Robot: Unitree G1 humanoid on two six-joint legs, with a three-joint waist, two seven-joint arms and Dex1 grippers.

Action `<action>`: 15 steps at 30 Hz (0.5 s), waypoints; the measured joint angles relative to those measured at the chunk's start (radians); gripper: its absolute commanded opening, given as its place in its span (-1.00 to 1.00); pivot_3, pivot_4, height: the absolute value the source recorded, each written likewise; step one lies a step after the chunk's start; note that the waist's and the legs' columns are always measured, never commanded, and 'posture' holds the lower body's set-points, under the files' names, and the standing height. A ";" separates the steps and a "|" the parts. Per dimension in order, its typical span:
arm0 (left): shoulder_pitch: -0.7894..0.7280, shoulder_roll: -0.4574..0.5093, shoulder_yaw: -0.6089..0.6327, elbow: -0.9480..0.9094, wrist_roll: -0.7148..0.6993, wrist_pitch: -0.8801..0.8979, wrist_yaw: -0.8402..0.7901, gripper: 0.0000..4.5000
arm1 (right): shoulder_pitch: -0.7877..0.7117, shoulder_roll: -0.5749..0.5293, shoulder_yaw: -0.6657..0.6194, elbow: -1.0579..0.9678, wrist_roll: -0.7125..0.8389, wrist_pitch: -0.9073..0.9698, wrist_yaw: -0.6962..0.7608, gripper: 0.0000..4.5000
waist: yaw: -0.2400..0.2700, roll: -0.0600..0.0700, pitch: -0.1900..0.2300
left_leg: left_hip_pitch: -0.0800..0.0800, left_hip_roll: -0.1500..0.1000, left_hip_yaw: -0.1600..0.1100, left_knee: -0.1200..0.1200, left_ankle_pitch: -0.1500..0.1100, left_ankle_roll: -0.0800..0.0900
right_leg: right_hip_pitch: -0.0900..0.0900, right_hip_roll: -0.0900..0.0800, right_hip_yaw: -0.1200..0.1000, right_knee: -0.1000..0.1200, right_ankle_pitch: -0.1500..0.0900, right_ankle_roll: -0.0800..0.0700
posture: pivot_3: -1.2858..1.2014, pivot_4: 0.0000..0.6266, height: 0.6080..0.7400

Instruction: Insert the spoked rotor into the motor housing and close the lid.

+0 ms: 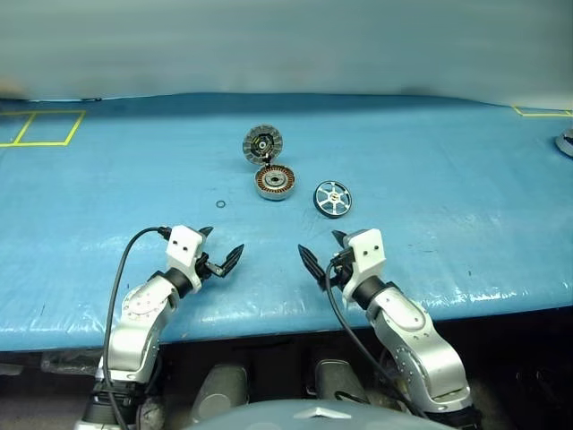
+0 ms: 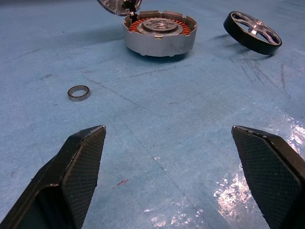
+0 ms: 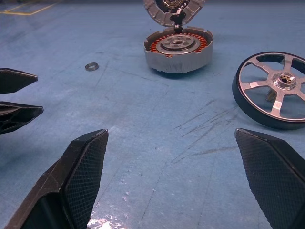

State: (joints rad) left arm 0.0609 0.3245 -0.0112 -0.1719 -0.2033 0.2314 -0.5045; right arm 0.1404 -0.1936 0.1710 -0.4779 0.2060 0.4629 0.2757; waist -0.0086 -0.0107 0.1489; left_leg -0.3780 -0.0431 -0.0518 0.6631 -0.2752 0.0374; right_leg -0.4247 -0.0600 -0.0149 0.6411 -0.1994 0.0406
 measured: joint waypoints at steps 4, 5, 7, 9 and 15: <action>0.002 0.000 0.000 0.000 0.000 0.002 0.000 1.00 | -0.003 0.000 0.001 0.002 -0.001 0.000 0.001 0.99 | 0.000 0.000 0.000 | 0.000 0.000 0.000 0.000 0.000 0.000 | 0.000 0.000 0.000 0.000 0.000 0.000 | 0.03 -0.52 1.00; 0.002 0.001 0.000 0.000 0.000 0.004 0.000 1.00 | -0.005 0.000 0.002 0.003 -0.002 0.001 0.003 0.99 | 0.000 0.000 0.000 | 0.000 0.000 0.000 0.000 0.000 0.000 | 0.000 0.000 0.000 0.000 0.000 0.000 | 0.03 -0.52 1.00; 0.002 0.001 0.000 0.000 0.000 0.004 0.001 1.00 | -0.010 -0.002 0.002 0.003 -0.004 0.001 0.007 0.99 | 0.000 0.000 0.000 | 0.000 0.000 0.000 0.000 0.000 0.000 | 0.000 0.000 0.000 0.000 0.000 0.000 | 0.03 -0.52 1.00; 0.002 0.002 0.000 0.000 0.000 0.006 0.001 1.00 | -0.016 -0.003 0.002 0.006 -0.004 0.003 0.008 0.99 | 0.000 0.000 0.000 | 0.000 0.000 0.000 0.000 0.000 0.000 | 0.000 0.000 0.000 0.000 0.000 0.000 | 0.03 -0.52 1.00; -0.001 0.002 0.001 0.000 0.000 0.007 0.003 1.00 | -0.039 -0.003 0.002 0.008 -0.004 0.003 0.008 0.99 | 0.000 0.000 0.000 | 0.000 0.000 0.000 0.000 0.000 0.000 | 0.000 0.000 0.000 0.000 0.000 0.000 | 0.03 -0.52 1.00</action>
State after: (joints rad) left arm 0.0595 0.3264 -0.0102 -0.1719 -0.2032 0.2384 -0.5018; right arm 0.1012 -0.1968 0.1727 -0.4697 0.2021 0.4663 0.2837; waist -0.0086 -0.0107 0.1489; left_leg -0.3779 -0.0431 -0.0518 0.6631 -0.2752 0.0374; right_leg -0.4248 -0.0599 -0.0150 0.6412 -0.1994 0.0406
